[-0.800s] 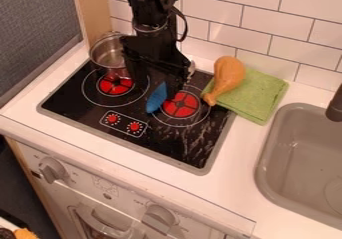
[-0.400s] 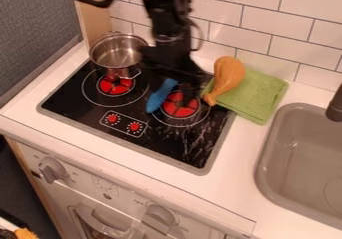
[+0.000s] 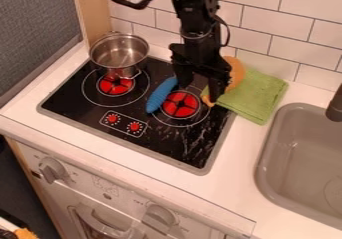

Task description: Move the drumstick to the bottom right of the cooker

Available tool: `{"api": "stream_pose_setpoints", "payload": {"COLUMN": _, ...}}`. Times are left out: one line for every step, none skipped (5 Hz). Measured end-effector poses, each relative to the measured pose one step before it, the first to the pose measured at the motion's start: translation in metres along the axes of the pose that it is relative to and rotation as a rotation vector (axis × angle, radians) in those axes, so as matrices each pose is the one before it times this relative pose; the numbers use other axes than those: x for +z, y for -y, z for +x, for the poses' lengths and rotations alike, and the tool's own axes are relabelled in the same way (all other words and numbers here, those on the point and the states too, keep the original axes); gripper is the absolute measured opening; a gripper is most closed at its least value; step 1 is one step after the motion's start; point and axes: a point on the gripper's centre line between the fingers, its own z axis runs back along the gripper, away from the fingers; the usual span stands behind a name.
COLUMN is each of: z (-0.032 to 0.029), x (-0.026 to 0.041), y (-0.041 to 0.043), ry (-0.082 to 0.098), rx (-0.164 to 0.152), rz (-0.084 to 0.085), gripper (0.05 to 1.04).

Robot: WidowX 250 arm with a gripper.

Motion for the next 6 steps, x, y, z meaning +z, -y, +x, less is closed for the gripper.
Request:
{"api": "stream_pose_setpoints", "payload": {"z": 0.00150, "x": -0.00692, "y": 0.00041, "ry": -0.0120, "rx": -0.0055, "rz": -0.0080, "gripper": 1.001}}
{"api": "stream_pose_setpoints", "payload": {"z": -0.00006, "x": -0.00082, "y": 0.00048, "ry": -0.0019, "rx": -0.0042, "rz": -0.0039, "gripper": 0.948}}
{"api": "stream_pose_setpoints", "payload": {"z": 0.00042, "x": 0.00060, "y": 0.00022, "ry": 0.0034, "rx": -0.0070, "rz": -0.0043, "gripper": 0.662}}
{"api": "stream_pose_setpoints", "payload": {"z": -0.00122, "x": -0.00081, "y": 0.00028, "ry": -0.0058, "rx": -0.0043, "rz": -0.0018, "gripper": 0.387}}
{"api": "stream_pose_setpoints", "payload": {"z": -0.00107, "x": -0.00082, "y": 0.00050, "ry": -0.0083, "rx": -0.0034, "rz": -0.0041, "gripper": 0.364}}
{"api": "stream_pose_setpoints", "payload": {"z": -0.00145, "x": 0.00164, "y": 0.00053, "ry": -0.0060, "rx": -0.0198, "rz": -0.0015, "gripper": 0.364}}
